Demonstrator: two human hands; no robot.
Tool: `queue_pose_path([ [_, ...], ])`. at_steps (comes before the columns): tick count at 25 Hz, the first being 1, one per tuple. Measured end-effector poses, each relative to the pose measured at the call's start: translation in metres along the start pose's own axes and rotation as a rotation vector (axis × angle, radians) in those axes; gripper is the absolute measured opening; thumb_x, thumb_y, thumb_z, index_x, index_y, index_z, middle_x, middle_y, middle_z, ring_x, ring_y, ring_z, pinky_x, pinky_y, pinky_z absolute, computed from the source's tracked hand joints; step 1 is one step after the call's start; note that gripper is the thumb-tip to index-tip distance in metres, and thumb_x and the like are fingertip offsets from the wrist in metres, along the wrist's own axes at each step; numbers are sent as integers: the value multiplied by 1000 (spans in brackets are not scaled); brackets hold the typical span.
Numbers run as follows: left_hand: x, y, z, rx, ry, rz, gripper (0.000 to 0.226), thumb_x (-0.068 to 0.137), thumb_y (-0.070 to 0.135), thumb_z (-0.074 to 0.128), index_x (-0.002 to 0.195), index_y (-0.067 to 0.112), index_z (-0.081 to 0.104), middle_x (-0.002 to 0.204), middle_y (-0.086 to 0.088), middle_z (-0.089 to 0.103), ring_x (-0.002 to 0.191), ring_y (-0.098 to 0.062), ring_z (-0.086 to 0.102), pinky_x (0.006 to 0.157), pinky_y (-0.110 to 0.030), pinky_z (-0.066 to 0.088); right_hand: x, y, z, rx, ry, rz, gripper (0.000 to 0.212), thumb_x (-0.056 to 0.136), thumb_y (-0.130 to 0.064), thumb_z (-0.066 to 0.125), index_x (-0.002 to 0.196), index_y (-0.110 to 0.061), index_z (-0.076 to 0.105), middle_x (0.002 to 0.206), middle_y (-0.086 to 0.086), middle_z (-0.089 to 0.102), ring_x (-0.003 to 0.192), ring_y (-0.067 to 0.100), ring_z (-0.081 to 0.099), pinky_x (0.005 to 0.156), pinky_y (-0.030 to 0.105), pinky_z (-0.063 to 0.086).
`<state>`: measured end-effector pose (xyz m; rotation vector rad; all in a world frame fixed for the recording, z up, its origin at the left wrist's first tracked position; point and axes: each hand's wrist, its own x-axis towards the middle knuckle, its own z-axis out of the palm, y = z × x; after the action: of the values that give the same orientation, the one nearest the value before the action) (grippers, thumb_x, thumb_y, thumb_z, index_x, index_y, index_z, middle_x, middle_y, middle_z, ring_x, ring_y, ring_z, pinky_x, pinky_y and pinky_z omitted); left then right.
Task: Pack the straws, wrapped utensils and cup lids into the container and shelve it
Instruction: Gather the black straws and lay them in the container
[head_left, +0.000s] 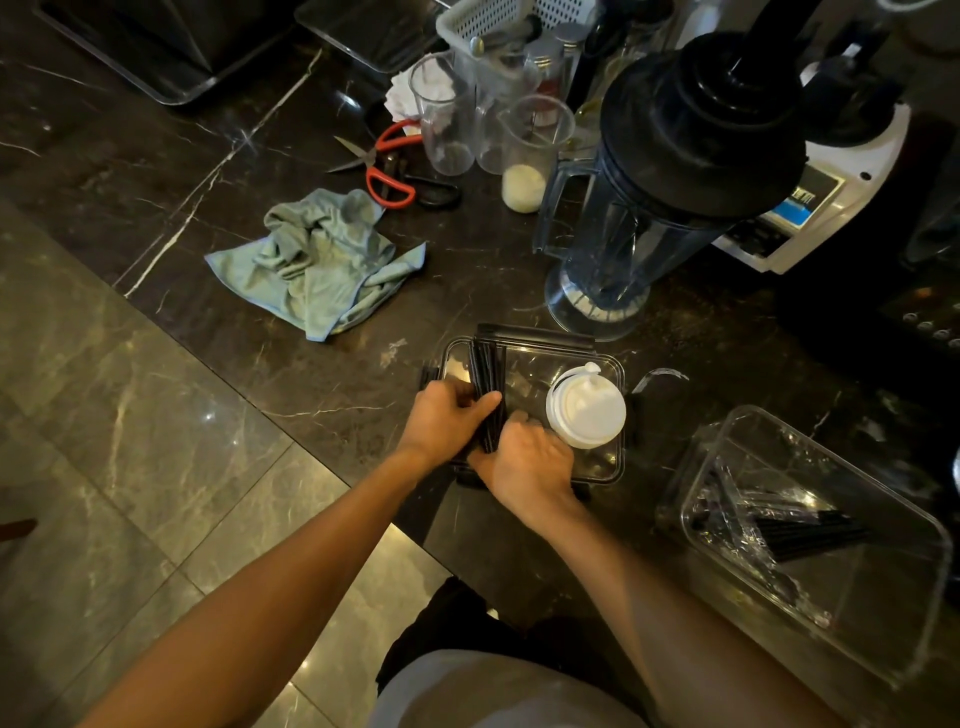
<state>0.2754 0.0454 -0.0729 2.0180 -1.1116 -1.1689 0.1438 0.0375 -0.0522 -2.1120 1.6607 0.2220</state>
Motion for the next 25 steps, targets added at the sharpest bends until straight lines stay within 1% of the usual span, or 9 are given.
queue_pose_path([
  [2, 0, -1, 1, 26, 30, 0, 26, 96, 39, 68, 99, 14, 77, 85, 3, 78, 80, -7, 75, 78, -35, 63, 1, 2, 0, 4, 17, -6, 68, 85, -60, 69, 126, -7, 56, 117, 11, 67, 107, 29, 67, 81, 38, 53],
  [4, -1, -2, 0, 68, 50, 9, 24, 94, 37, 72, 107, 17, 75, 92, 4, 79, 86, -6, 75, 79, -33, 63, 4, 8, -4, 58, 7, -2, 68, 87, -60, 65, 128, -7, 55, 117, 11, 66, 107, 29, 66, 80, 37, 52],
  [12, -8, -6, -4, 130, 121, 54, 23, 95, 24, 72, 117, 18, 69, 92, 9, 74, 85, -3, 72, 71, -16, 56, -1, 17, -9, 146, 53, -12, 38, 104, -41, 49, 112, -8, 66, 93, 1, 58, 77, 14, 52, 64, 27, 39],
  [14, -5, -6, -8, 96, 153, 12, 23, 95, 24, 72, 115, 13, 70, 85, 12, 70, 80, -1, 69, 70, -17, 56, -3, 20, -8, 137, 67, -42, 34, 105, -35, 48, 108, -8, 68, 90, 1, 57, 77, 14, 54, 65, 26, 40],
  [17, -1, -1, -12, 101, 154, -26, 24, 93, 26, 74, 113, 14, 72, 92, 6, 74, 85, -9, 71, 80, -30, 61, -6, 26, -10, 143, 47, -86, 28, 104, -27, 50, 111, -8, 68, 97, 5, 64, 88, 19, 64, 70, 28, 46],
  [20, -2, 16, -16, 267, 147, 38, 10, 95, 29, 70, 104, 25, 70, 83, 11, 68, 76, -7, 69, 68, -25, 56, -14, 32, -22, 162, 43, -150, 23, 104, -22, 51, 113, -8, 66, 107, 9, 67, 96, 25, 67, 71, 29, 45],
  [21, 0, 26, -14, 317, 153, 85, 9, 95, 32, 69, 101, 26, 69, 83, 9, 69, 77, -11, 71, 68, -29, 58, -19, 37, -29, 172, 60, -167, 22, 103, -22, 51, 111, -9, 66, 108, 9, 68, 95, 25, 68, 70, 29, 43],
  [23, 7, 47, -2, 329, 142, 179, 15, 91, 35, 70, 97, 21, 72, 88, 1, 75, 84, -21, 73, 77, -38, 60, -30, 49, -46, 205, 126, -173, 22, 102, -23, 51, 104, -11, 68, 104, 8, 71, 92, 27, 69, 69, 30, 44],
  [25, 9, 75, 21, 239, 41, 276, 21, 91, 31, 73, 105, 16, 76, 93, -1, 77, 87, -19, 73, 83, -34, 58, -47, 75, -63, 270, 285, -130, 21, 99, -23, 53, 97, -12, 70, 95, 7, 72, 85, 27, 69, 69, 32, 46],
])
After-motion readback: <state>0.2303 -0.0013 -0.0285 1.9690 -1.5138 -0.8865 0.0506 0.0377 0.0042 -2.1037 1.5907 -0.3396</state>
